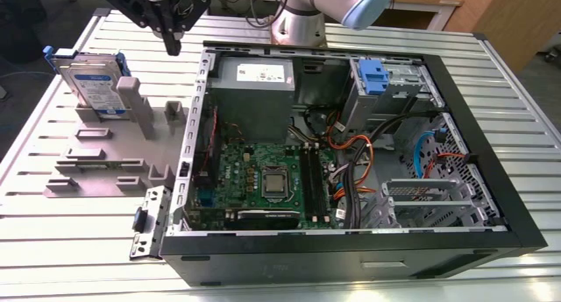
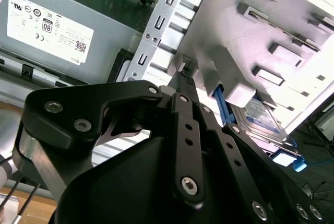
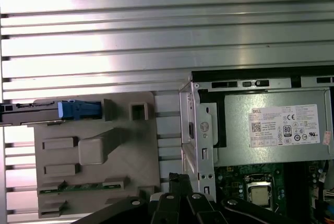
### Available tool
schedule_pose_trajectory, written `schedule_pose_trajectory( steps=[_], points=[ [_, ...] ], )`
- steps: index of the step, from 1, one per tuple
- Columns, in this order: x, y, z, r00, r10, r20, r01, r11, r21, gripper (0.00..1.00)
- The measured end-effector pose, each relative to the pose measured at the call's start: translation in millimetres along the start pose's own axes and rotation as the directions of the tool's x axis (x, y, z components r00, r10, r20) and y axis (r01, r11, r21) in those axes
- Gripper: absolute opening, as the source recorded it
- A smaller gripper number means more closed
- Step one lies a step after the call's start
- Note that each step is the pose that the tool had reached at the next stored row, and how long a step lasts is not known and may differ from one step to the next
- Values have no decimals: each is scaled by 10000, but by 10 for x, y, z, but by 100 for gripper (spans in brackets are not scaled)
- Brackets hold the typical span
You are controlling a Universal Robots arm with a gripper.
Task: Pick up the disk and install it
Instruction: 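Reach for the disk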
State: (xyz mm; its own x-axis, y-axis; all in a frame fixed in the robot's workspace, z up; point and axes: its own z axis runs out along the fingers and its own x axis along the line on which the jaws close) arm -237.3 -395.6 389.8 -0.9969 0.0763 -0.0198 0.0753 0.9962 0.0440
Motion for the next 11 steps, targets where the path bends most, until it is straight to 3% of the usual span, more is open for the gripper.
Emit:
schedule_pose_trajectory(
  steps=[11],
  points=[
    [46,-4,0,10000,-2,0,2,10000,0,11]
  ],
)
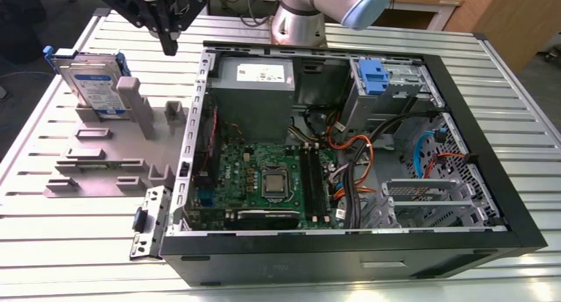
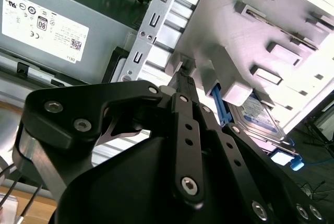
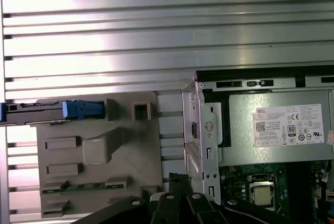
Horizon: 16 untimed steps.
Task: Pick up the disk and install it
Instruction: 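Reach for the disk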
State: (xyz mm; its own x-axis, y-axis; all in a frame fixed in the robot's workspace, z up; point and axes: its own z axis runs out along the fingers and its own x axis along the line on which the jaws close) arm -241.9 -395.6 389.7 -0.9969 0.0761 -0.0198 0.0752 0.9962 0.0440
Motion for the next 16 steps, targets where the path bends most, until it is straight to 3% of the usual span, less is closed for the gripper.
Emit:
schedule_pose_trajectory(
  steps=[11,16],
  points=[
    [28,-2,1,10000,2,-1,-2,10000,0,11],
    [87,-7,-1,10000,1,0,-1,10000,0,11]
  ],
)
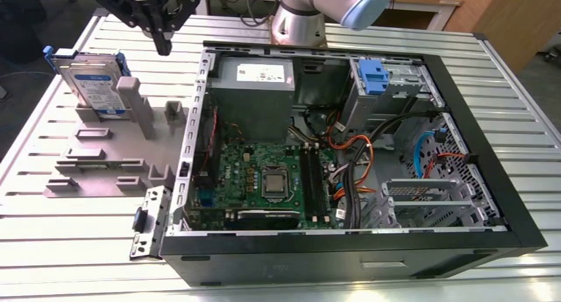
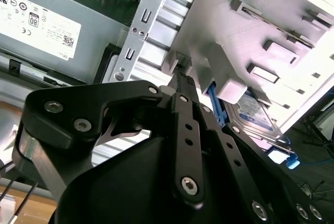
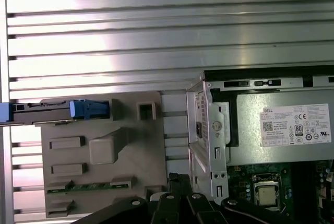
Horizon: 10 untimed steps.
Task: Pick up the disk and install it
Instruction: 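Reach for the disk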
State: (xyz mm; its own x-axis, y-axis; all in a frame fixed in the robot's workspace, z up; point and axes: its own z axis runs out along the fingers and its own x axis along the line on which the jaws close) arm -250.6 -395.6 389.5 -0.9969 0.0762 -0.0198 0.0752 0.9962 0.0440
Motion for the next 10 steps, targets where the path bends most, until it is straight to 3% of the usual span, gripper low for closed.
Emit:
schedule_pose_trajectory(
  steps=[10],
  points=[
    [138,-9,-1,10000,1,1,-1,10000,0,11]
  ],
)
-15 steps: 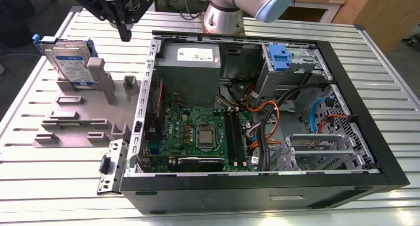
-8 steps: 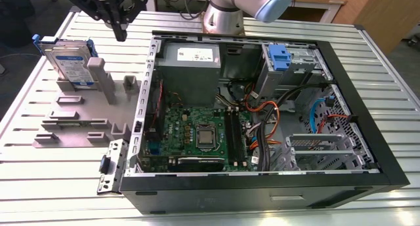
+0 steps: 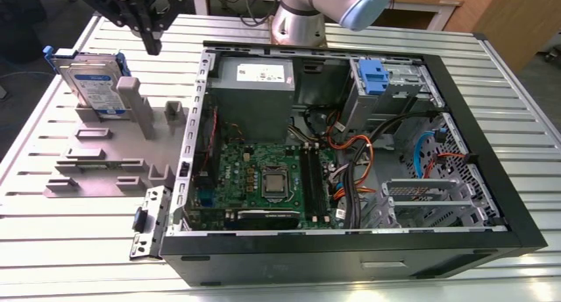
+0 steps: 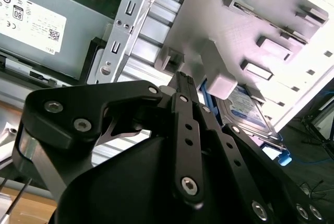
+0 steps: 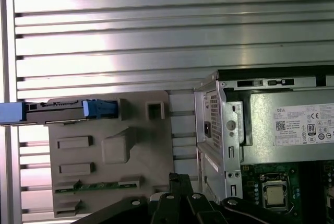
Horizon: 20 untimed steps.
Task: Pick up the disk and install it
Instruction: 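Reach for the disk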
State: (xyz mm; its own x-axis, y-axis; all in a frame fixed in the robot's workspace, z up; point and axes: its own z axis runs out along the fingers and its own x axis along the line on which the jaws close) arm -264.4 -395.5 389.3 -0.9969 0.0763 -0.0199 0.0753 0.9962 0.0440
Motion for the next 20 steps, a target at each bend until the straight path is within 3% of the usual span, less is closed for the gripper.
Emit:
schedule_pose_trajectory(
  steps=[20],
  points=[
    [161,-12,-1,10000,0,-1,0,10000,1,11]
  ],
)
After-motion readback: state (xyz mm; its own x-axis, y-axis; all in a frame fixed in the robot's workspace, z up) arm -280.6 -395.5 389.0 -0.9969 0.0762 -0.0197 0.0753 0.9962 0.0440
